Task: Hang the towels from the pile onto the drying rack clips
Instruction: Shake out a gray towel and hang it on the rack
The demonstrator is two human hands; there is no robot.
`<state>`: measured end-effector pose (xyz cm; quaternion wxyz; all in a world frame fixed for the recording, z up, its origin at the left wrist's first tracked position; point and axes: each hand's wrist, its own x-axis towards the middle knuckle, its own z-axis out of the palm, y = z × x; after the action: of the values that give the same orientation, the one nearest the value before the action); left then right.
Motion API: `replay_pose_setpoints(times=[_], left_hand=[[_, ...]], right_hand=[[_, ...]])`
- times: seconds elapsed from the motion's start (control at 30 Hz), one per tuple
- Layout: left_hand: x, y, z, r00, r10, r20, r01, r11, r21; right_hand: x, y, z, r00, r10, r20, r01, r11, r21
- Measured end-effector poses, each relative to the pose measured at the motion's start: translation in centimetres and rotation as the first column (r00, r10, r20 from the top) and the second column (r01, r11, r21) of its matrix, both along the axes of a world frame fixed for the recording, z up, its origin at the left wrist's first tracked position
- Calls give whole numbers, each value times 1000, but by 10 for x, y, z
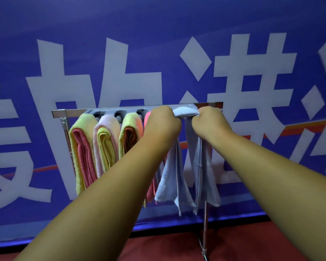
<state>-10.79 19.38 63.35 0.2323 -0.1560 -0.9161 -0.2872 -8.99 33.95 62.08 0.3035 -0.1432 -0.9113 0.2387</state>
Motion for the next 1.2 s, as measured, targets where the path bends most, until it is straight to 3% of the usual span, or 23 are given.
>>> replay_pose_setpoints(times=[0.1, 0.3, 0.43, 0.5, 0.63, 0.73, 0.8, 1.0, 1.2], left_hand=[[-9, 12, 10, 995, 62, 81, -61, 998, -22], [-23, 26, 41, 857, 212, 470, -42, 937, -347], [-34, 33, 22, 901, 219, 373, -37, 898, -438], [-47, 35, 7, 899, 180, 400, 13, 901, -434], [-63, 38, -22, 898, 128, 420, -7, 961, -277], [-56, 32, -53, 986, 36, 166, -30, 999, -37], [-51, 28, -73, 995, 9, 103, -12, 999, 34], [-48, 25, -129, 985, -45, 169, 33, 997, 76], [-55, 31, -187, 955, -65, 289, 22, 988, 150]], right_hand=[[-18, 3, 7, 1000, -10, -17, 10, 1000, 12], [-42, 1, 8, 1000, -25, 12, 25, 999, 37], [-52, 5, -8, 998, -7, 64, 0, 994, 106], [-52, 7, -18, 994, 1, 106, -16, 990, 139], [-50, 10, -32, 992, 24, 128, -42, 989, 142], [-48, 11, -40, 994, 45, 103, -55, 994, 95], [-45, 10, -49, 994, 67, 91, -71, 996, 44], [-41, 10, -99, 979, 128, 161, -119, 991, -63], [-47, 21, -158, 930, 168, 327, -130, 982, -135]])
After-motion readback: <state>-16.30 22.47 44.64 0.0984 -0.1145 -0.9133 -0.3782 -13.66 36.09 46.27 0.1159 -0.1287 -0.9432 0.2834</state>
